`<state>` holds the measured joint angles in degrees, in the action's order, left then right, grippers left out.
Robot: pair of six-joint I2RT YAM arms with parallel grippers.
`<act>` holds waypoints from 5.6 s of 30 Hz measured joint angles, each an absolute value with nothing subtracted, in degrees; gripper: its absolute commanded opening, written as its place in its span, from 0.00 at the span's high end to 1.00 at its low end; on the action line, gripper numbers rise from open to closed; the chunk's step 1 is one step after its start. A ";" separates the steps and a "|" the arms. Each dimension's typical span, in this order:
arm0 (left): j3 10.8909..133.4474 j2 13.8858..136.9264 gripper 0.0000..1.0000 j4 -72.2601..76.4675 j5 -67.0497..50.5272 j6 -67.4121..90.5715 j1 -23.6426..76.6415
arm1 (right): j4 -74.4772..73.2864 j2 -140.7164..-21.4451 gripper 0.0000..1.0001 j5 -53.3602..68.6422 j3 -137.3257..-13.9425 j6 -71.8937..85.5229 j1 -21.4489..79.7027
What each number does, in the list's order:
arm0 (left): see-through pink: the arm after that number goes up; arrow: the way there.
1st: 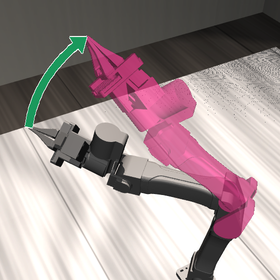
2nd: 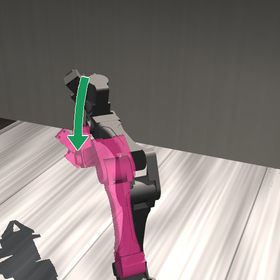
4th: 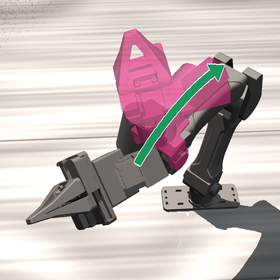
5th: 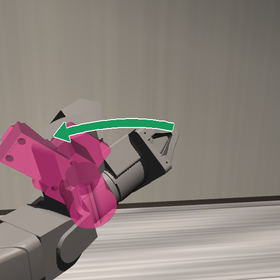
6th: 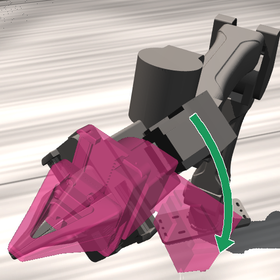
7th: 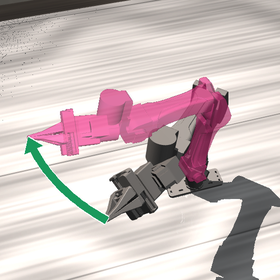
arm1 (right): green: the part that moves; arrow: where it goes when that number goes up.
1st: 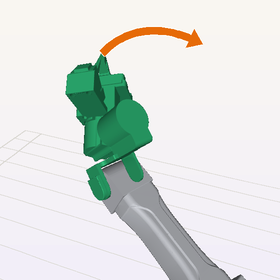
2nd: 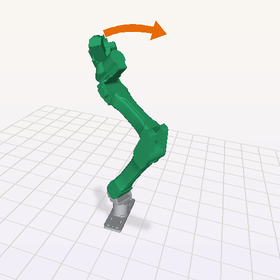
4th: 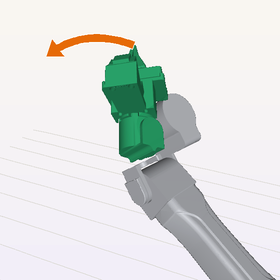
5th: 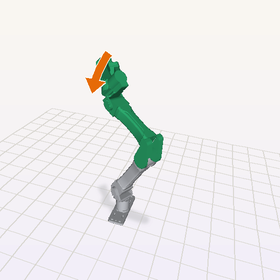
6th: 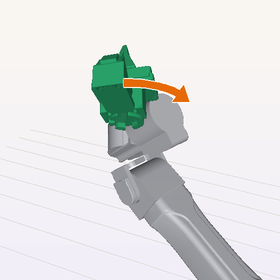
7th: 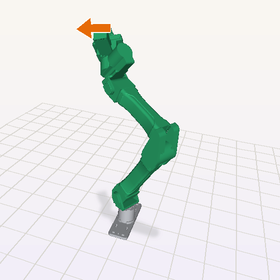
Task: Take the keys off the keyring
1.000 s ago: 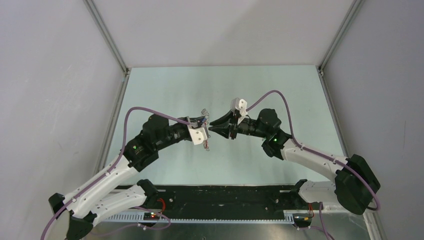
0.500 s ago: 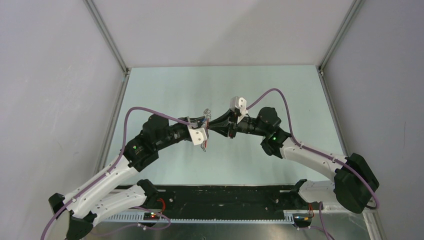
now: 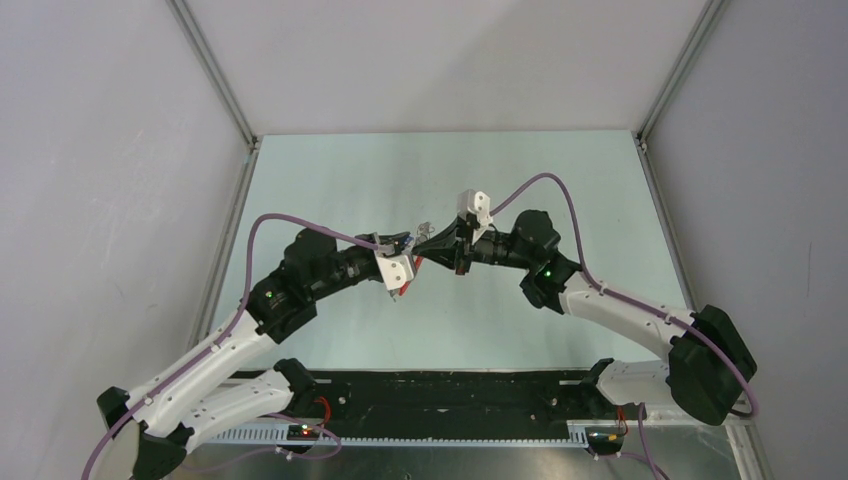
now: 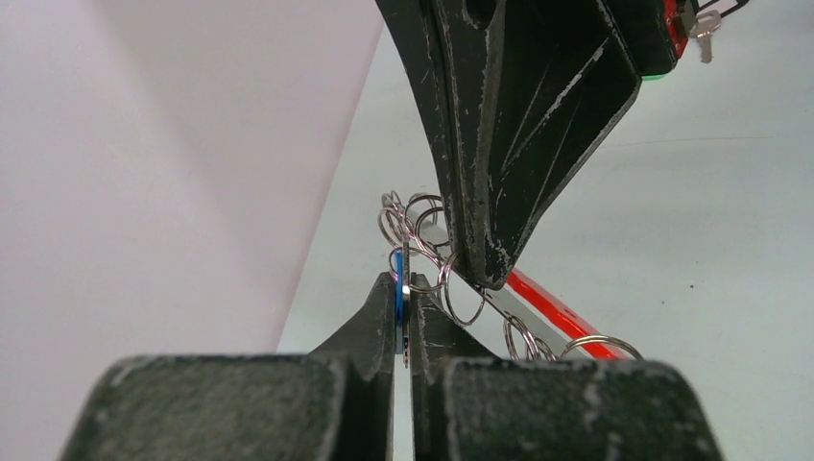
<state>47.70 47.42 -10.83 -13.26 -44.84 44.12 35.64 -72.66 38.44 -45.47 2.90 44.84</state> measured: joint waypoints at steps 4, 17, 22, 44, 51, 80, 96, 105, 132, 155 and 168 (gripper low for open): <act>47.68 47.31 1.00 -10.83 -13.19 -44.84 44.10 | 32.01 -72.64 1.00 38.46 -47.16 2.48 44.84; 47.68 47.22 1.00 -10.87 -12.88 -44.91 44.12 | -3.16 -72.66 1.00 36.93 -63.75 -5.63 46.94; 47.68 47.68 1.00 -11.11 -13.28 -44.88 44.12 | -14.66 -74.76 1.00 33.50 -70.67 -9.21 48.90; 46.48 49.63 1.00 -12.75 -9.98 -48.60 47.31 | -28.53 -86.52 1.00 49.06 -80.53 1.65 41.58; 45.41 47.81 1.00 -13.10 -7.55 -52.14 48.77 | -30.72 -91.42 1.00 54.00 -84.18 7.33 40.86; 49.95 57.58 1.00 -12.93 2.94 -46.30 52.58 | -15.81 -70.67 0.63 36.27 -62.96 6.28 34.20; 68.55 69.80 1.00 -31.68 19.55 -29.17 55.37 | -3.46 -57.08 0.63 27.20 -47.92 6.22 32.36; 83.88 78.63 1.00 -48.34 20.69 -15.94 55.37 | 8.73 -51.09 0.60 28.01 -36.47 7.11 32.18; 98.39 93.76 1.00 -74.78 -13.80 3.99 48.66 | 13.50 -38.24 0.59 28.47 -30.70 -1.41 41.04; 101.95 94.35 1.00 -64.49 -45.74 8.60 43.99 | 27.86 -41.21 0.59 30.02 -21.54 -9.06 41.54; 105.71 100.51 1.00 -57.30 -59.02 18.92 38.76 | 35.18 -45.10 0.60 29.61 -21.93 -9.26 34.09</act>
<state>105.71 100.51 -57.30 -59.02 18.92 38.76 35.18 -45.10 29.61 -21.93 -9.26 34.09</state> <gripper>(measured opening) 0.034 0.406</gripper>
